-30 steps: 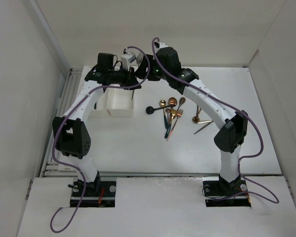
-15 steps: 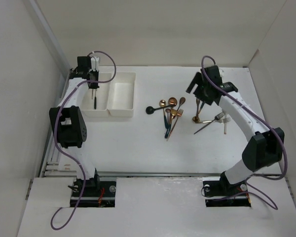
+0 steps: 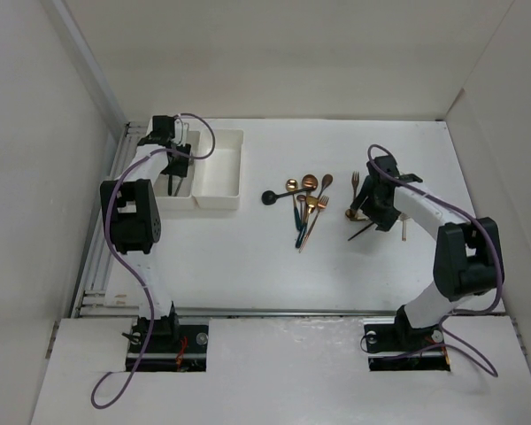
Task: Sort the eating utensils into containers
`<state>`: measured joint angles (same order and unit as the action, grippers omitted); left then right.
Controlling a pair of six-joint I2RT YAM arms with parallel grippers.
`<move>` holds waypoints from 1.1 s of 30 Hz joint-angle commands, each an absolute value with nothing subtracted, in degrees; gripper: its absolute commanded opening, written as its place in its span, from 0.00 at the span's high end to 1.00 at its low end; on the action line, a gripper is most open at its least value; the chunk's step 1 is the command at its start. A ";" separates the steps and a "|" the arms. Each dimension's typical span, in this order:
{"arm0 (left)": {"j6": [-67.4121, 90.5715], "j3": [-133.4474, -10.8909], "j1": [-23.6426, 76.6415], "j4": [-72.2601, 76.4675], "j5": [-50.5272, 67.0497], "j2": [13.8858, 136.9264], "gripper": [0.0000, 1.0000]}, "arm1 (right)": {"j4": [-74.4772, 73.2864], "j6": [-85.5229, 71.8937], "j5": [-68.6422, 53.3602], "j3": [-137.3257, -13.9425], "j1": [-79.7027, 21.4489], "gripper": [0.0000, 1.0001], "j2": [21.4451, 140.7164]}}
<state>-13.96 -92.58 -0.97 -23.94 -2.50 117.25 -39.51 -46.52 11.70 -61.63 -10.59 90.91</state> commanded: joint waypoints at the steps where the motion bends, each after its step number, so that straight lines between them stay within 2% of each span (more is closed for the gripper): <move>1: -13.36 -93.43 -0.97 -23.99 -2.64 114.00 0.50 | -37.00 -46.67 12.30 -62.14 -10.03 0.20 93.51; 11: -10.55 -98.61 -0.97 -26.98 -2.02 109.61 0.48 | -34.54 -44.22 11.78 -64.06 -5.80 0.22 101.32; 15: -9.41 -100.37 -0.97 -27.51 -1.41 107.50 0.48 | -35.68 -43.59 11.78 -66.01 -5.80 0.41 103.27; 16: -9.40 -100.37 -0.97 -27.51 -1.41 107.49 0.48 | -35.68 -43.59 11.26 -66.61 -5.80 0.50 103.27; 18: -9.40 -101.42 -0.97 -28.12 -0.80 106.88 0.48 | -36.39 -42.98 10.72 -66.62 -5.80 0.54 103.79; 22: -9.40 -102.48 -0.97 -28.74 -0.26 106.26 0.48 | -36.39 -41.93 8.53 -65.92 -5.80 0.70 103.80; 25: -9.40 -103.10 -0.97 -29.27 -0.26 106.26 0.48 | -36.39 -41.92 8.00 -65.92 -5.28 0.72 103.27; 30: -9.40 -104.41 -0.97 -29.79 -0.26 106.26 0.48 | -36.39 -39.90 7.47 -65.92 -5.27 1.00 103.89; 33: -9.40 -104.94 -0.97 -30.32 0.44 106.26 0.48 | -36.91 -39.29 6.94 -65.92 -5.27 1.00 103.89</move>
<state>-10.00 -101.86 -0.97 -29.32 -0.43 108.73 -35.79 -40.82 6.87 -65.95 -5.72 102.52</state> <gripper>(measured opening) 0.524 0.038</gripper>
